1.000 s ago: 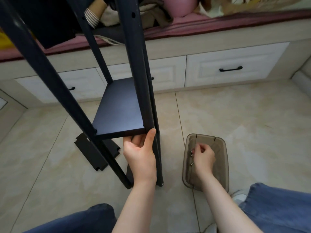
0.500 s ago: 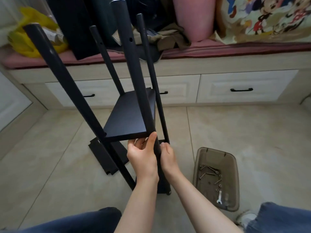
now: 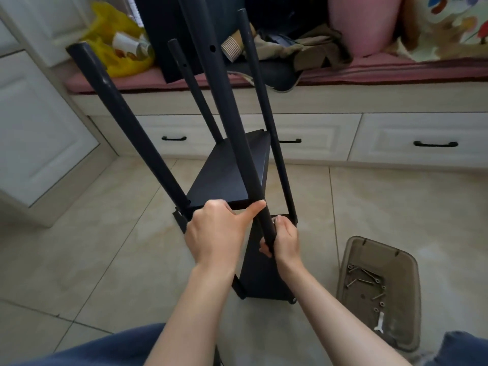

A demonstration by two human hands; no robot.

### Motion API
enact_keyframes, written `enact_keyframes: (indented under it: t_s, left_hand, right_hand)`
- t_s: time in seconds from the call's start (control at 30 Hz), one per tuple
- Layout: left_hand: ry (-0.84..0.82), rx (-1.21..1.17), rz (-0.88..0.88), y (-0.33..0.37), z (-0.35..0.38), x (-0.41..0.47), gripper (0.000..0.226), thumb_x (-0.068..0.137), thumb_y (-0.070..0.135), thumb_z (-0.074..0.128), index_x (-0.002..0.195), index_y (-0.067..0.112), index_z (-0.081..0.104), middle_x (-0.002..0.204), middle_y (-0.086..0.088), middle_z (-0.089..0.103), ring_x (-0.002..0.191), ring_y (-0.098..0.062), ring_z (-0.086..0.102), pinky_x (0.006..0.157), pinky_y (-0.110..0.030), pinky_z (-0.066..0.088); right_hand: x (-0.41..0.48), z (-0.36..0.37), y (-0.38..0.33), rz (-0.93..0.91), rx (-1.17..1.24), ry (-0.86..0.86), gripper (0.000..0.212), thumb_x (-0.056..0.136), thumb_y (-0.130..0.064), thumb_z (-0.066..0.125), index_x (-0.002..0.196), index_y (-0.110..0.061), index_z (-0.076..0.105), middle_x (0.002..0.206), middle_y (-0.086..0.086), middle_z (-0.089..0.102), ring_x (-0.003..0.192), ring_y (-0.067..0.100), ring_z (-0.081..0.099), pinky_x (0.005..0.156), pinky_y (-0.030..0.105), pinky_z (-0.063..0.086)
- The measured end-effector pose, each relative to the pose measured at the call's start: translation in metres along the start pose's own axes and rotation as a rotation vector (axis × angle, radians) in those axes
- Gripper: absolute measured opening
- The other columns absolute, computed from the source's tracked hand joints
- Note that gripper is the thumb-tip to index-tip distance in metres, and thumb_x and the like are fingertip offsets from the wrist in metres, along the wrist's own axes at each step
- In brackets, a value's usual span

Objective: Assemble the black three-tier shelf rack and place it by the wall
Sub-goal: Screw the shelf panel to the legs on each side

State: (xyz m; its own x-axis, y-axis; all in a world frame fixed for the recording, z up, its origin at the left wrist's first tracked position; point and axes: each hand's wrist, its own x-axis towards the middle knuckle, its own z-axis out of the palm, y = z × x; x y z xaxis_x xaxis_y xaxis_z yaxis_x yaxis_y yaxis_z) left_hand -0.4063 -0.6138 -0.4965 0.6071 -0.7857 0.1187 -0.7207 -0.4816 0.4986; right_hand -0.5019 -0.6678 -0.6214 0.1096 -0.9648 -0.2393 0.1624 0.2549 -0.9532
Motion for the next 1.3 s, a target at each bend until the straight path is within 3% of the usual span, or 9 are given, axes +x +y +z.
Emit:
enact_keyframes:
  t_s: [0.13, 0.23, 0.37, 0.47, 0.77, 0.9, 1.03, 1.17, 1.3]
  left_hand:
    - [0.027, 0.185, 0.158, 0.002, -0.01, 0.015, 0.074, 0.065, 0.092, 0.053, 0.096, 0.025, 0.049, 0.096, 0.007, 0.057, 0.099, -0.021, 0.055, 0.09, -0.042, 0.046]
    - [-0.033, 0.292, 0.351, 0.008, -0.023, 0.043, 0.084, 0.066, 0.087, 0.061, 0.121, 0.024, 0.051, 0.12, 0.0, 0.052, 0.118, -0.024, 0.049, 0.099, -0.044, 0.042]
    - [-0.311, 0.163, 0.57, 0.005, -0.031, 0.06, 0.065, 0.088, 0.064, 0.061, 0.14, 0.025, 0.053, 0.137, -0.001, 0.056, 0.128, -0.02, 0.052, 0.105, -0.037, 0.044]
    - [-0.501, 0.037, 0.49, -0.008, -0.026, 0.063, 0.065, 0.097, 0.056, 0.053, 0.154, 0.031, 0.035, 0.146, 0.002, 0.053, 0.138, -0.017, 0.047, 0.107, -0.033, 0.043]
    - [-0.442, -0.169, 0.464, -0.042, -0.026, 0.088, 0.064, 0.097, 0.062, 0.049, 0.153, 0.035, 0.037, 0.142, 0.005, 0.057, 0.137, -0.016, 0.049, 0.111, -0.04, 0.044]
    - [-0.446, -0.245, 0.392, -0.072, -0.029, 0.096, 0.07, 0.092, 0.07, 0.046, 0.155, 0.041, 0.033, 0.146, 0.011, 0.052, 0.132, -0.012, 0.052, 0.108, -0.034, 0.041]
    - [-0.41, -0.348, 0.294, -0.101, -0.034, 0.1, 0.067, 0.095, 0.067, 0.047, 0.154, 0.038, 0.036, 0.152, 0.018, 0.045, 0.141, -0.007, 0.04, 0.112, -0.03, 0.033]
    - [-0.392, -0.481, 0.176, -0.122, -0.036, 0.106, 0.066, 0.096, 0.059, 0.051, 0.155, 0.033, 0.037, 0.153, 0.014, 0.045, 0.143, -0.009, 0.039, 0.118, -0.032, 0.032]
    - [-0.388, -0.526, 0.141, -0.144, -0.035, 0.105, 0.078, 0.086, 0.068, 0.046, 0.156, 0.034, 0.033, 0.15, 0.011, 0.049, 0.141, -0.009, 0.041, 0.115, -0.028, 0.031]
  right_hand:
    - [0.002, -0.003, -0.006, 0.013, -0.013, -0.032, 0.038, 0.108, -0.028, 0.031, 0.095, 0.002, 0.05, 0.052, 0.003, 0.051, 0.043, 0.014, 0.05, 0.043, 0.029, 0.041]
    - [0.004, -0.005, -0.013, 0.018, -0.035, -0.037, 0.034, 0.108, -0.029, 0.031, 0.09, -0.006, 0.048, 0.058, 0.006, 0.051, 0.044, 0.015, 0.05, 0.043, 0.028, 0.041]
    - [0.003, 0.002, -0.021, 0.102, -0.056, -0.053, 0.035, 0.108, -0.032, 0.031, 0.094, -0.006, 0.05, 0.067, 0.012, 0.05, 0.045, 0.014, 0.051, 0.043, 0.026, 0.04]
    - [0.004, 0.009, -0.027, 0.139, -0.08, -0.08, 0.035, 0.108, -0.03, 0.032, 0.094, -0.005, 0.051, 0.062, 0.01, 0.048, 0.04, 0.014, 0.048, 0.041, 0.025, 0.037]
    - [0.015, 0.03, -0.044, 0.159, -0.198, -0.172, 0.037, 0.109, -0.027, 0.03, 0.109, 0.003, 0.05, 0.063, 0.01, 0.047, 0.039, 0.013, 0.046, 0.043, 0.027, 0.037]
    - [0.021, 0.046, -0.051, 0.231, -0.276, -0.269, 0.032, 0.109, -0.027, 0.031, 0.106, -0.001, 0.049, 0.06, 0.01, 0.049, 0.038, 0.013, 0.047, 0.043, 0.025, 0.038]
    - [0.029, 0.067, -0.056, 0.249, -0.356, -0.346, 0.03, 0.109, -0.028, 0.033, 0.105, -0.002, 0.048, 0.054, 0.009, 0.052, 0.038, 0.015, 0.047, 0.041, 0.026, 0.038]
    - [0.038, 0.084, -0.054, 0.201, -0.406, -0.406, 0.029, 0.109, -0.028, 0.033, 0.096, -0.006, 0.046, 0.051, 0.008, 0.054, 0.045, 0.023, 0.045, 0.044, 0.028, 0.037]
    - [0.039, 0.096, -0.047, 0.168, -0.427, -0.432, 0.029, 0.109, -0.029, 0.034, 0.092, -0.009, 0.047, 0.054, 0.008, 0.056, 0.043, 0.018, 0.05, 0.041, 0.025, 0.039]
